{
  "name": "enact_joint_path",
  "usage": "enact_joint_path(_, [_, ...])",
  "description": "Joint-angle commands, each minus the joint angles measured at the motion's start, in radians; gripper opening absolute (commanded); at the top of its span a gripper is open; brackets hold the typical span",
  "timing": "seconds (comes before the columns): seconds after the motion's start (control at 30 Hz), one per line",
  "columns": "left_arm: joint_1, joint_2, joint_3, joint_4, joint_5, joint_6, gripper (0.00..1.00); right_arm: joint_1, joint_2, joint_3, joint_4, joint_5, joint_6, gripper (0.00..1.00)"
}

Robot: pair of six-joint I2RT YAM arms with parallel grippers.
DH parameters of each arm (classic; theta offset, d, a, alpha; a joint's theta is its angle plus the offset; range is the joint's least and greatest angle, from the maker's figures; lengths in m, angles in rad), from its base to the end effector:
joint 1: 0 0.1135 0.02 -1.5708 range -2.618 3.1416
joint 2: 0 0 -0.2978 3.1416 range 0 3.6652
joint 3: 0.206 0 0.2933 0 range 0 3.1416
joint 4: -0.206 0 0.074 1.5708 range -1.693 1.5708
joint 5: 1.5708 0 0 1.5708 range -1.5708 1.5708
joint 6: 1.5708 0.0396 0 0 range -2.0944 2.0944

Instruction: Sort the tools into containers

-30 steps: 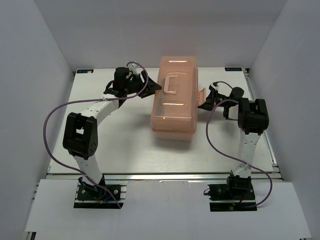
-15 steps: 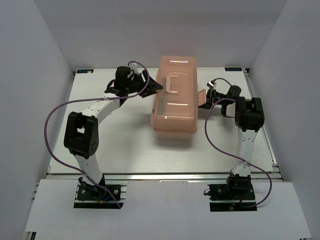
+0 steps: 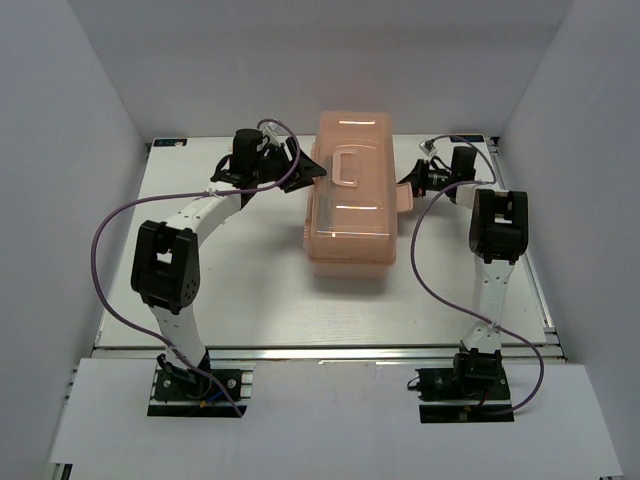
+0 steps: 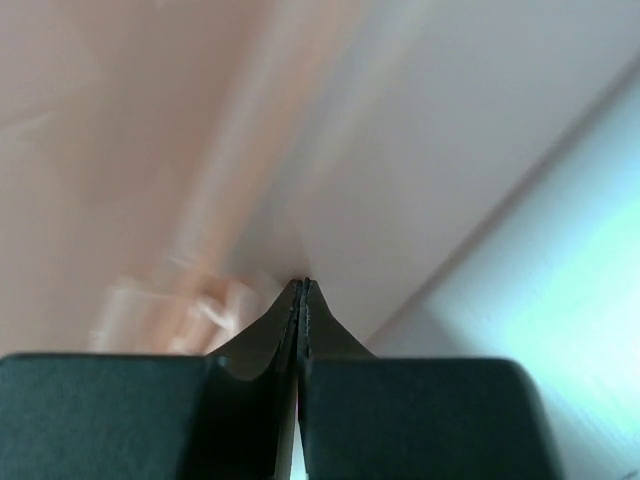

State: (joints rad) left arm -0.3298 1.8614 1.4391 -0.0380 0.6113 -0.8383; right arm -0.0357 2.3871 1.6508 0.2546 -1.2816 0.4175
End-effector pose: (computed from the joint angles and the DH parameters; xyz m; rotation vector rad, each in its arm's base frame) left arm 0.4535 -0.1793 0.2886 -0.1350 2.2118 -1.3163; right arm 0.5666 0.0177 0.1296 -0.3901 1.9479 1.5337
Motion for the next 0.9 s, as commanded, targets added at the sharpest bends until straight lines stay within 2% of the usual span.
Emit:
enact_joint_path(0.0, [-0.052, 0.03, 0.01, -0.043, 0.051, 0.005, 0.67, 0.072, -0.029, -0.054, -0.082, -0.004, -0.07, 0.0])
enact_joint_path(0.1, [-0.052, 0.033, 0.009, -0.043, 0.053, 0.005, 0.67, 0.072, -0.063, -0.101, -0.011, -0.013, -0.014, 0.0])
enact_joint_path(0.4, [-0.052, 0.041, 0.02, -0.045, 0.058, 0.008, 0.67, 0.076, -0.178, -0.212, -0.017, -0.019, 0.03, 0.0])
enact_joint_path(0.6, [-0.052, 0.041, 0.014, -0.036, 0.062, 0.008, 0.67, 0.079, -0.276, -0.315, 0.17, -0.068, 0.213, 0.0])
enact_joint_path(0.8, [-0.052, 0.035, 0.007, -0.031, 0.067, 0.005, 0.67, 0.085, -0.289, -0.367, 0.305, -0.096, 0.369, 0.0])
enact_joint_path(0.87, [-0.054, 0.033, 0.004, -0.03, 0.07, 0.005, 0.67, 0.085, -0.281, -0.404, 0.479, -0.107, 0.53, 0.0])
